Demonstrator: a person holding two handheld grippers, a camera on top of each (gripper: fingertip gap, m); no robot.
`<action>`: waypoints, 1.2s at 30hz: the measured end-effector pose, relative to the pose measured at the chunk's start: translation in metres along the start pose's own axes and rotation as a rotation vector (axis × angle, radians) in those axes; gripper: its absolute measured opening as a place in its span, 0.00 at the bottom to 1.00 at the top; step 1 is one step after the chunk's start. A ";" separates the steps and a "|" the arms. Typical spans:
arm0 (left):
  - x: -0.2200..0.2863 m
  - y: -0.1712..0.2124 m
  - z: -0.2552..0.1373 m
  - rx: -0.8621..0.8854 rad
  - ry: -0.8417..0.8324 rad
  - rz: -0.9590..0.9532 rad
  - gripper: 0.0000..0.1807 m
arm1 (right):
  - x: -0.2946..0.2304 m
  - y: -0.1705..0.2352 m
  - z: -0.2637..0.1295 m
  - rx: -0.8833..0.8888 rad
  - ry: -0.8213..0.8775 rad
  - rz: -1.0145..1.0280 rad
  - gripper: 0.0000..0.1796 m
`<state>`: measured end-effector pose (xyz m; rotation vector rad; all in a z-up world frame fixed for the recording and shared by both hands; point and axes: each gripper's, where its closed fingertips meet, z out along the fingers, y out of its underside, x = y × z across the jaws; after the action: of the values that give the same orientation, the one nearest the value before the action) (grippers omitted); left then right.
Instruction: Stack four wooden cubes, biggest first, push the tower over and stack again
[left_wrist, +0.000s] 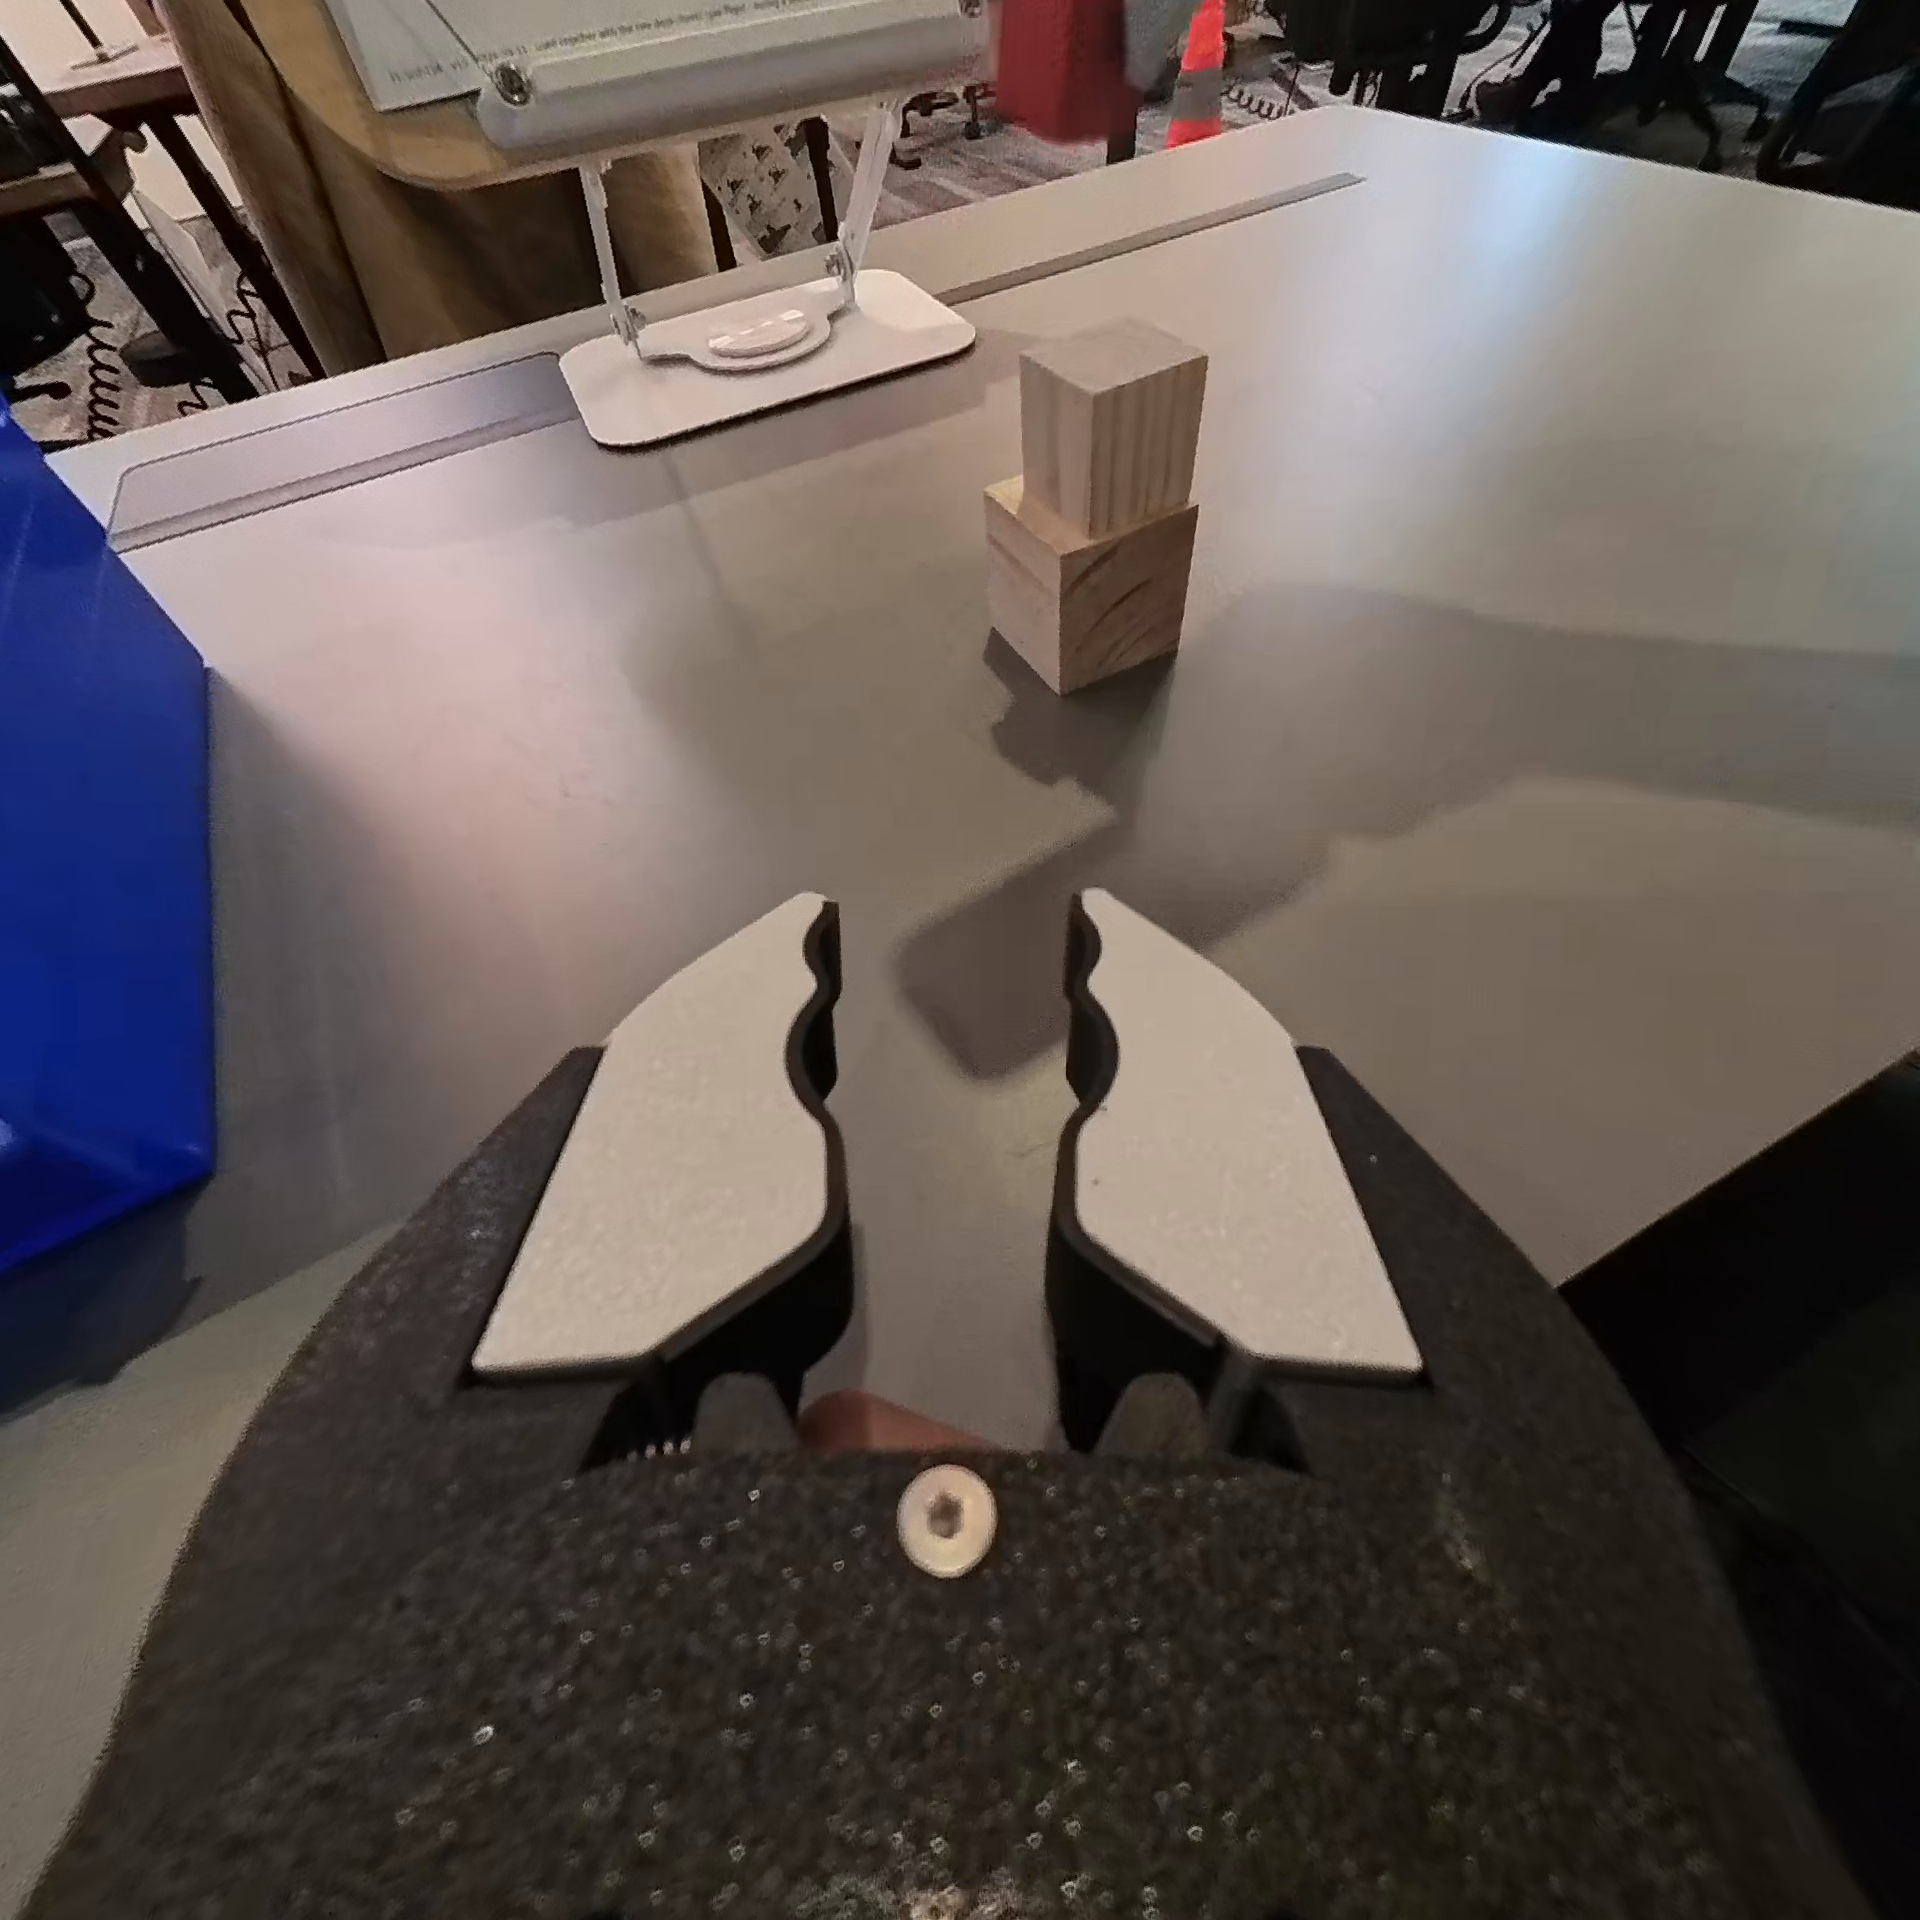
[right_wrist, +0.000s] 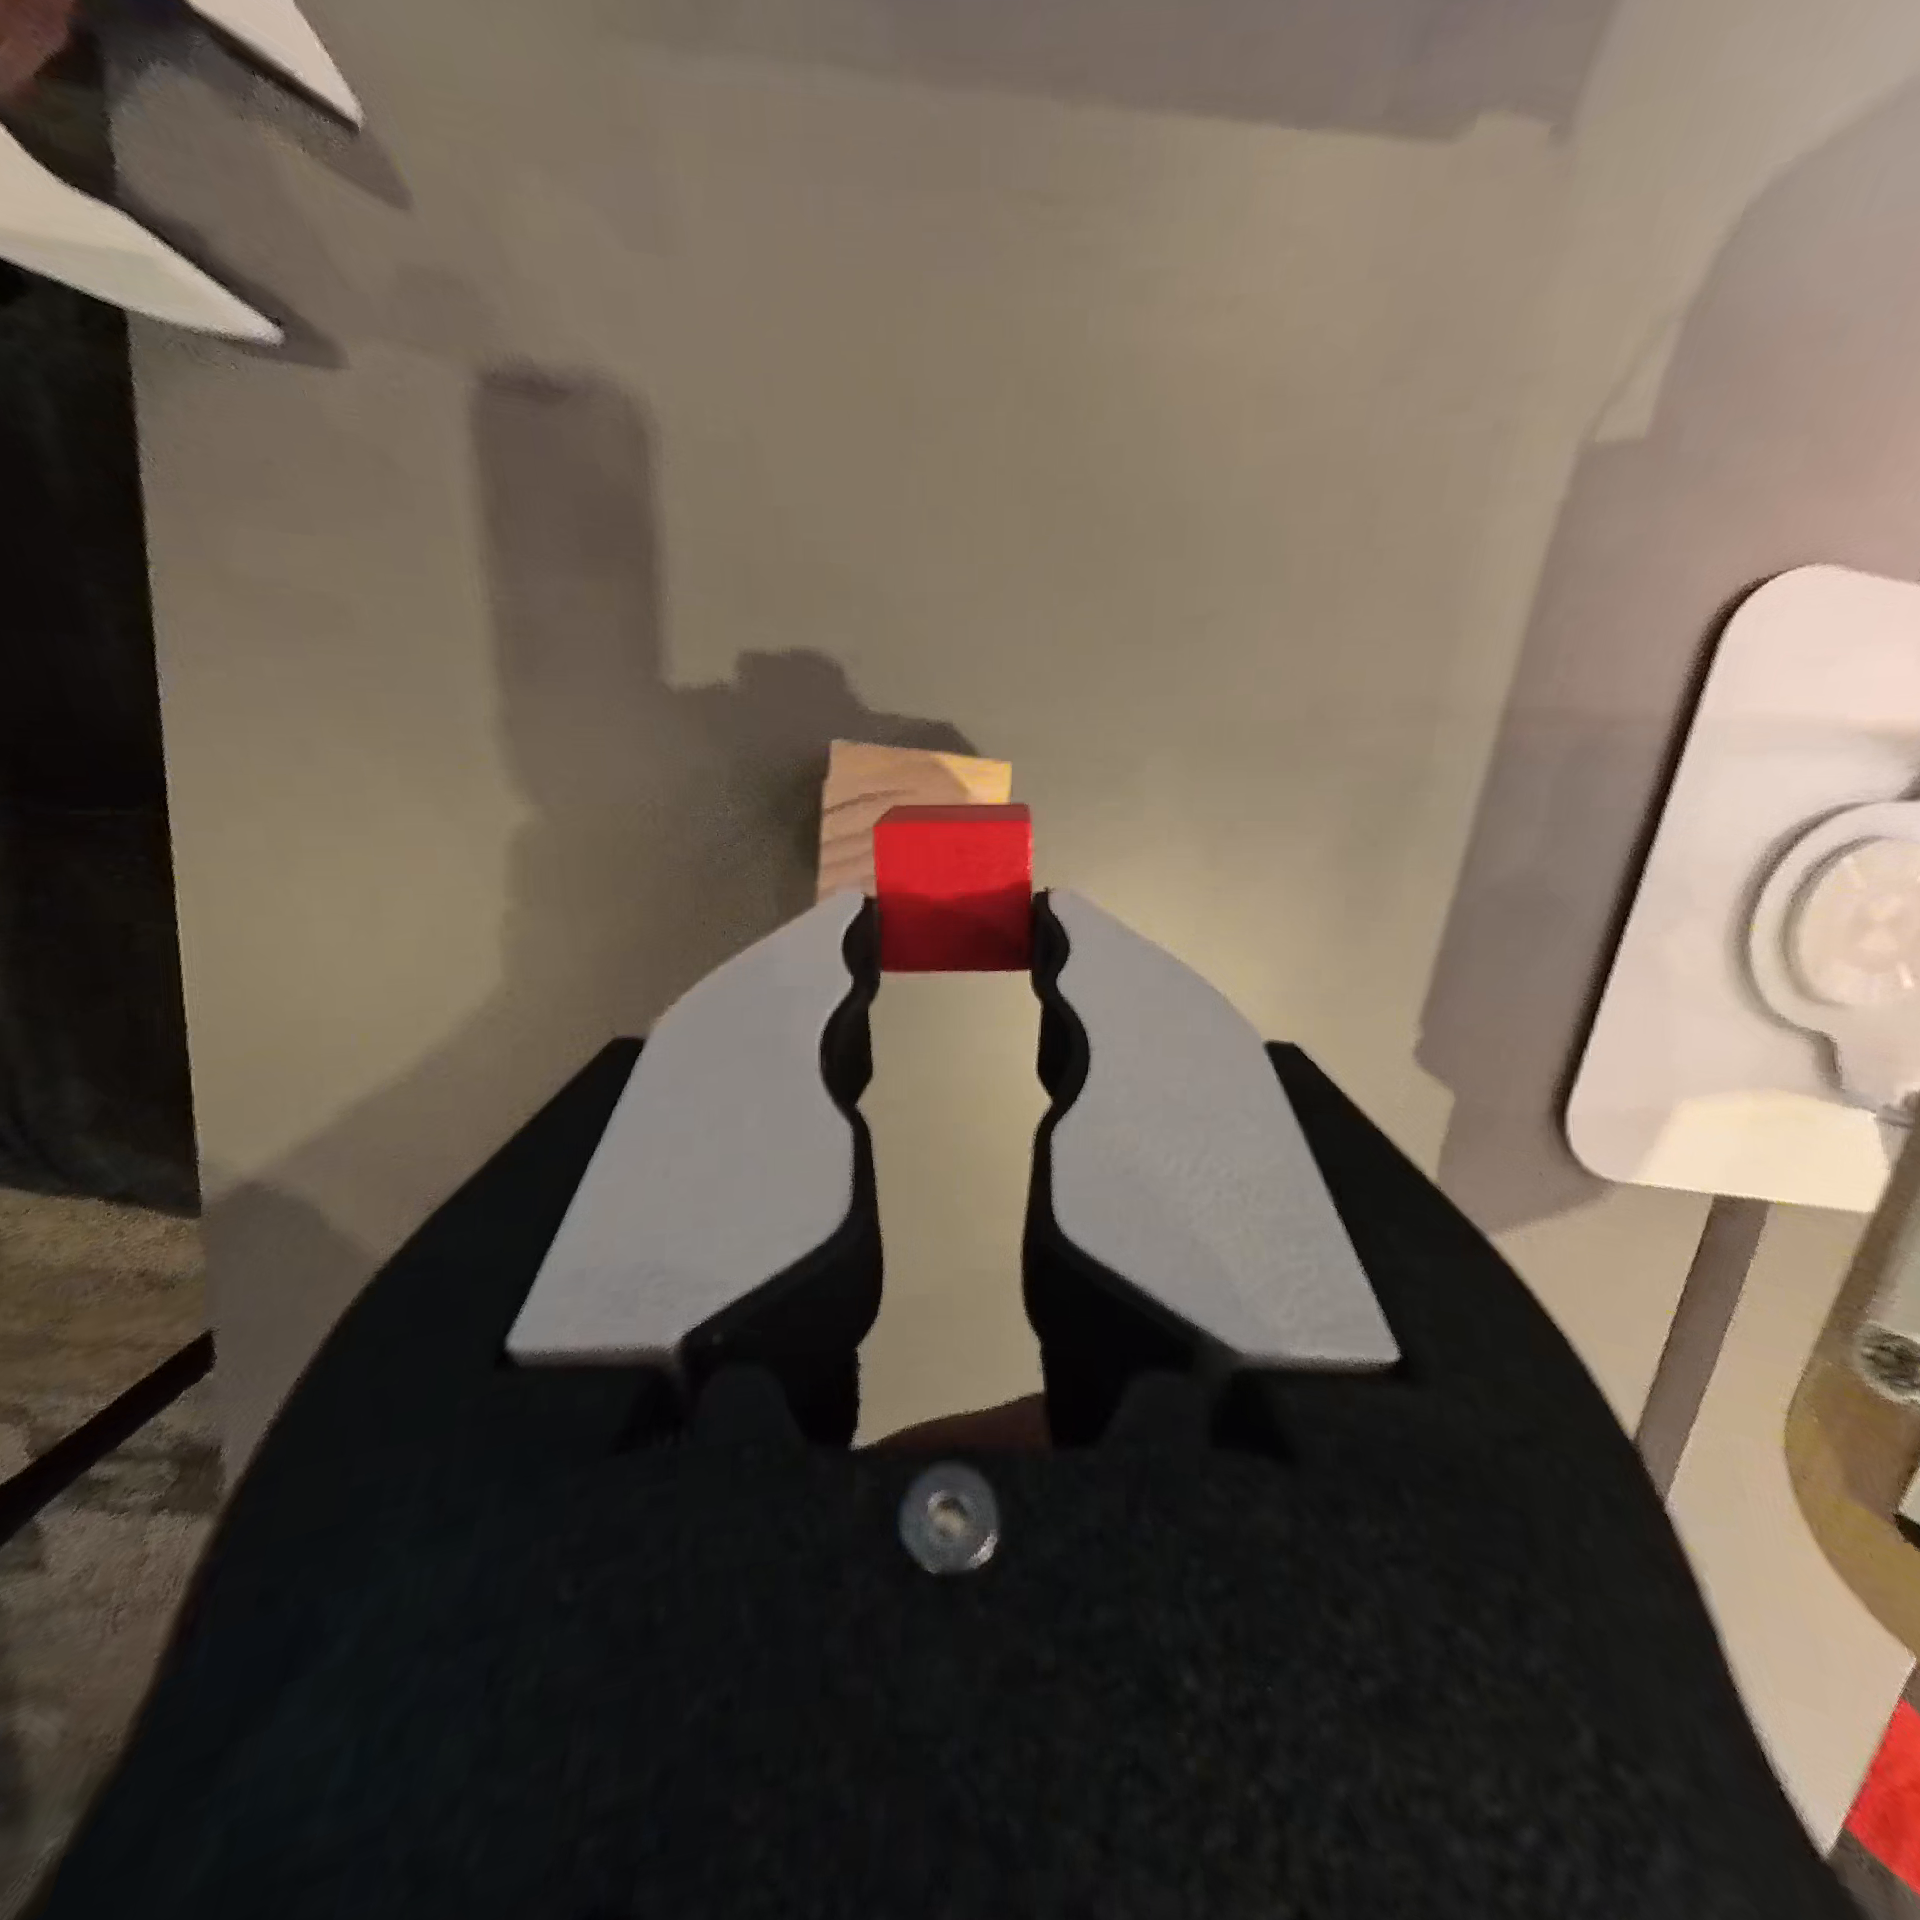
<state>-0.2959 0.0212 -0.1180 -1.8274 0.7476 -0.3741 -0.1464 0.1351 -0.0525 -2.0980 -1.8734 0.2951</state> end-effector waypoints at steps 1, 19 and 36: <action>0.000 0.000 0.000 0.001 -0.001 0.002 0.23 | -0.003 0.003 0.004 -0.021 -0.005 0.003 0.15; 0.002 -0.003 -0.003 0.005 -0.005 0.019 0.23 | -0.013 0.018 0.032 -0.130 -0.045 0.085 0.24; -0.056 0.046 -0.062 -0.310 0.098 0.199 0.29 | -0.158 0.048 0.000 0.506 0.482 0.268 0.21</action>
<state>-0.3882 0.0028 -0.1316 -2.0094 1.0948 -0.2271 -0.1211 -0.0258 -0.0786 -1.8486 -1.1070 0.2588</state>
